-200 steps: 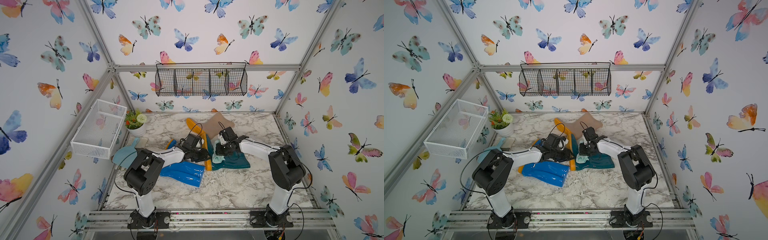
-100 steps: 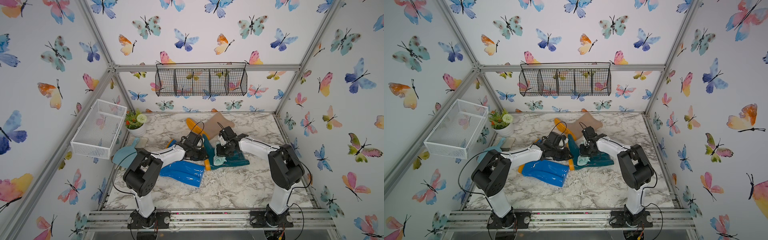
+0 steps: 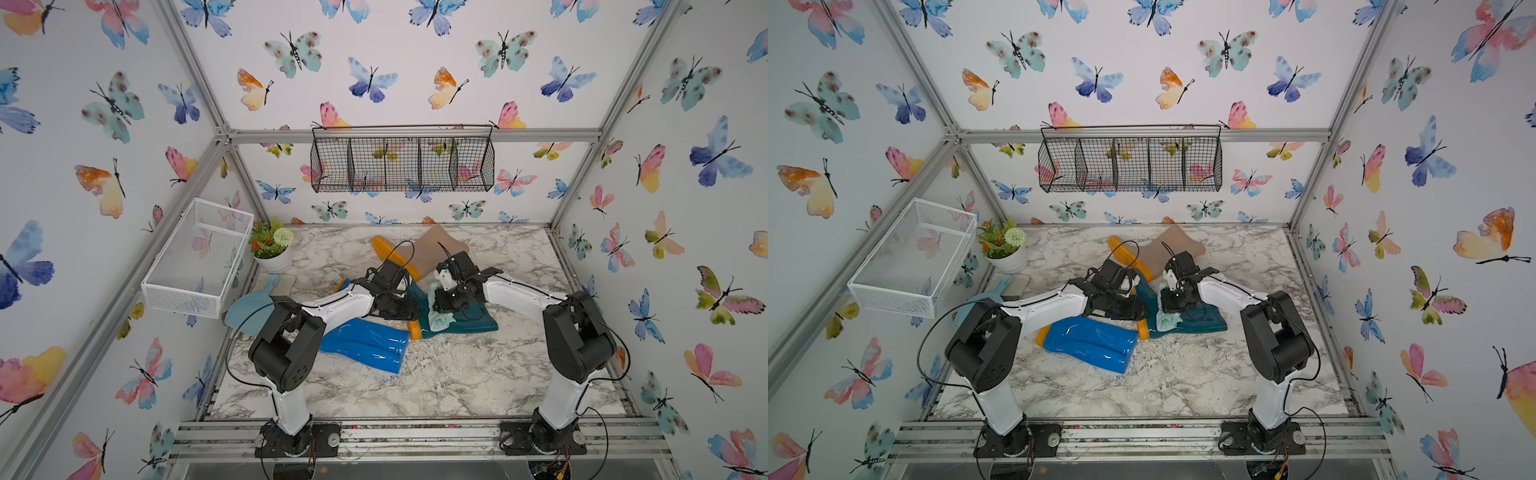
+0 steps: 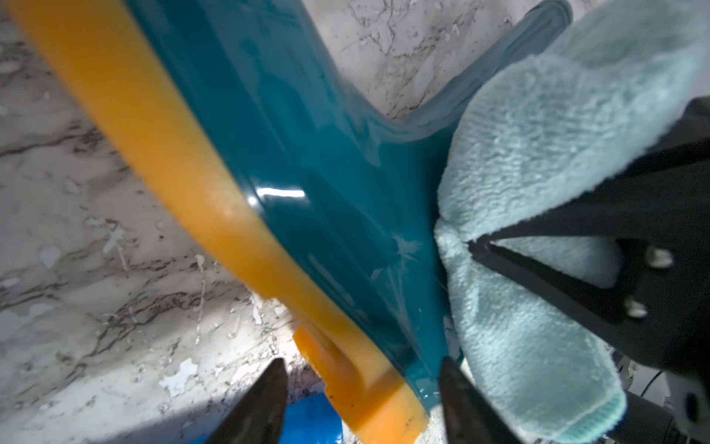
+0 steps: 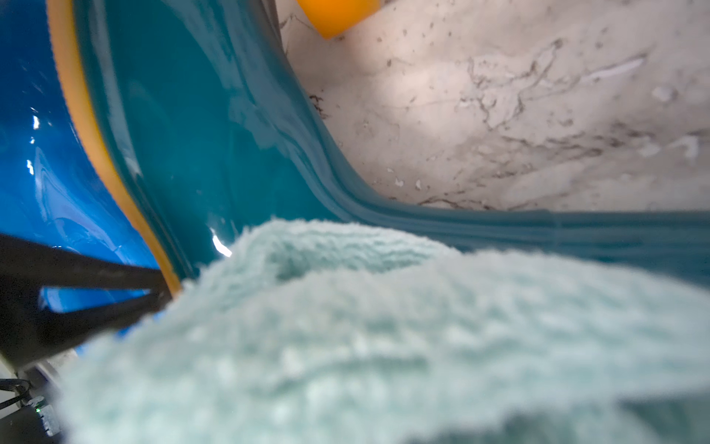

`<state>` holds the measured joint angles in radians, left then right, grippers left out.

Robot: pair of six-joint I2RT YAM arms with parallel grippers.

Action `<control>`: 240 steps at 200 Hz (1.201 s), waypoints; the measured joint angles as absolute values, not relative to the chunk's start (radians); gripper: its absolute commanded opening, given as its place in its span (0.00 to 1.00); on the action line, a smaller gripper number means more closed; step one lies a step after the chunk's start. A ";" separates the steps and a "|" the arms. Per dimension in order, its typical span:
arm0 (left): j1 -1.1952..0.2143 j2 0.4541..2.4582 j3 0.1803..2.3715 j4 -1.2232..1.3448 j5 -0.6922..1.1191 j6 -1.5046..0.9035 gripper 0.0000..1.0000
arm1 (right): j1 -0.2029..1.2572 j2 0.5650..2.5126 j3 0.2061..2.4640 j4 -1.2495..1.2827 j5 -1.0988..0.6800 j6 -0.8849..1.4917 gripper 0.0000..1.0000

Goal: Wipe the rubber boots with a cloth
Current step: Wipe the dirt off the rubber boot.

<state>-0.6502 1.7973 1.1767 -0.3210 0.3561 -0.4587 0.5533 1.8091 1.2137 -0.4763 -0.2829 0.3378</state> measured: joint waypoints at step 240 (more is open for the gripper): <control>-0.710 1.813 1.167 -0.358 0.330 -0.524 0.45 | 0.553 1.870 1.275 -0.455 -0.307 0.426 0.02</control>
